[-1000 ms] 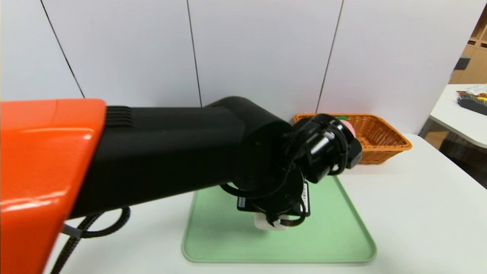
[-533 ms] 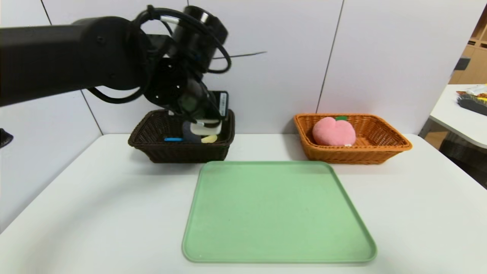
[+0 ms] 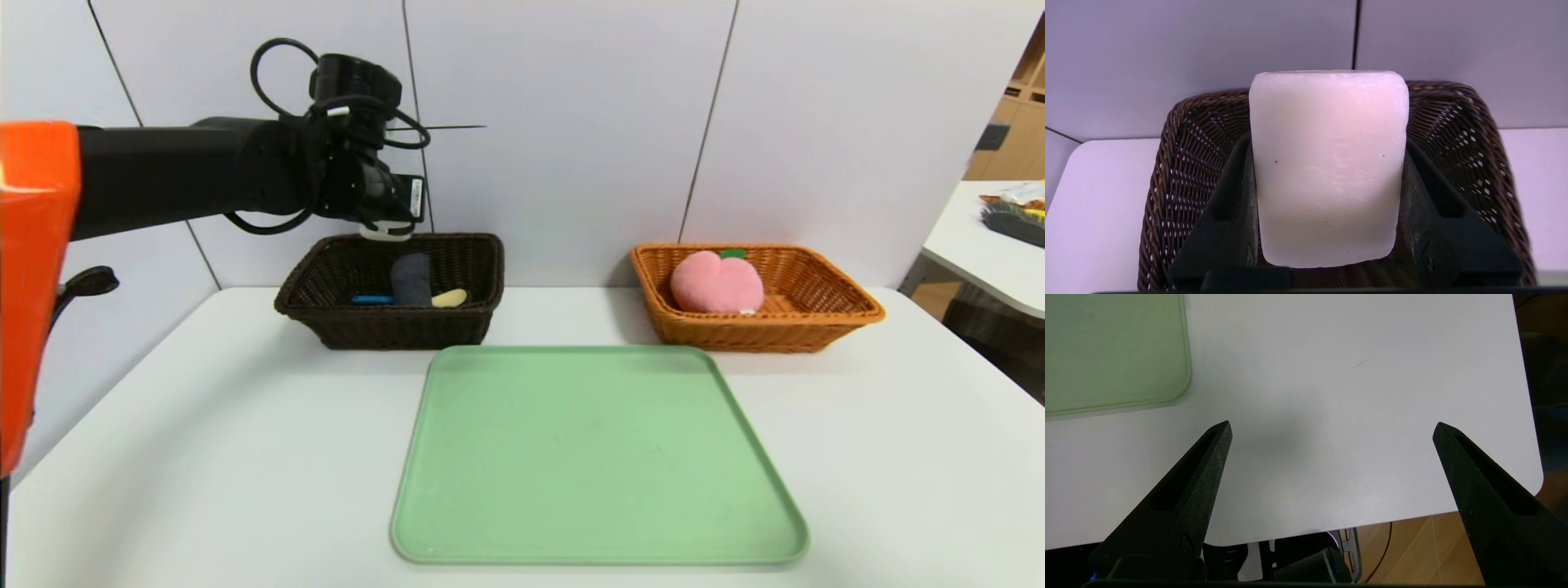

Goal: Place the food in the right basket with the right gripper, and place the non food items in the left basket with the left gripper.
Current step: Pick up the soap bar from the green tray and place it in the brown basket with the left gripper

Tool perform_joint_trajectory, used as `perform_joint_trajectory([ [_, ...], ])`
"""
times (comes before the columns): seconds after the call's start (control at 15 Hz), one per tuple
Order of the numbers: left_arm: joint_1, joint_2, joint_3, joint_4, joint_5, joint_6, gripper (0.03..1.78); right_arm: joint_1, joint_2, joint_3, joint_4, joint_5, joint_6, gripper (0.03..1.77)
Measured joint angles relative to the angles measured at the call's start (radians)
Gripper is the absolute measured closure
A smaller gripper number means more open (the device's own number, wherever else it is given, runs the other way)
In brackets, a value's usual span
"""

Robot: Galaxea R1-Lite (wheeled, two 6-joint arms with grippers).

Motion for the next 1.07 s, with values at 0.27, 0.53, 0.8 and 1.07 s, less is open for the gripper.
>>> perform_joint_trajectory([
  [0.27,0.064,0.075,-0.001,-0.011,-0.016,-0.001,0.83,-0.001,-0.006,0.005,0.000,0.000,0.000,0.10],
  [0.53,0.081,0.100,-0.001,0.009,-0.017,-0.013,0.83,-0.002,-0.004,0.006,-0.003,0.000,0.000,0.10],
  [0.8,0.082,0.116,-0.001,0.031,-0.017,-0.053,0.83,-0.002,-0.002,0.004,-0.004,-0.001,0.000,0.10],
  [1.07,0.087,0.127,-0.001,0.036,-0.017,-0.057,0.67,-0.002,0.000,0.003,-0.003,-0.001,-0.001,0.10],
])
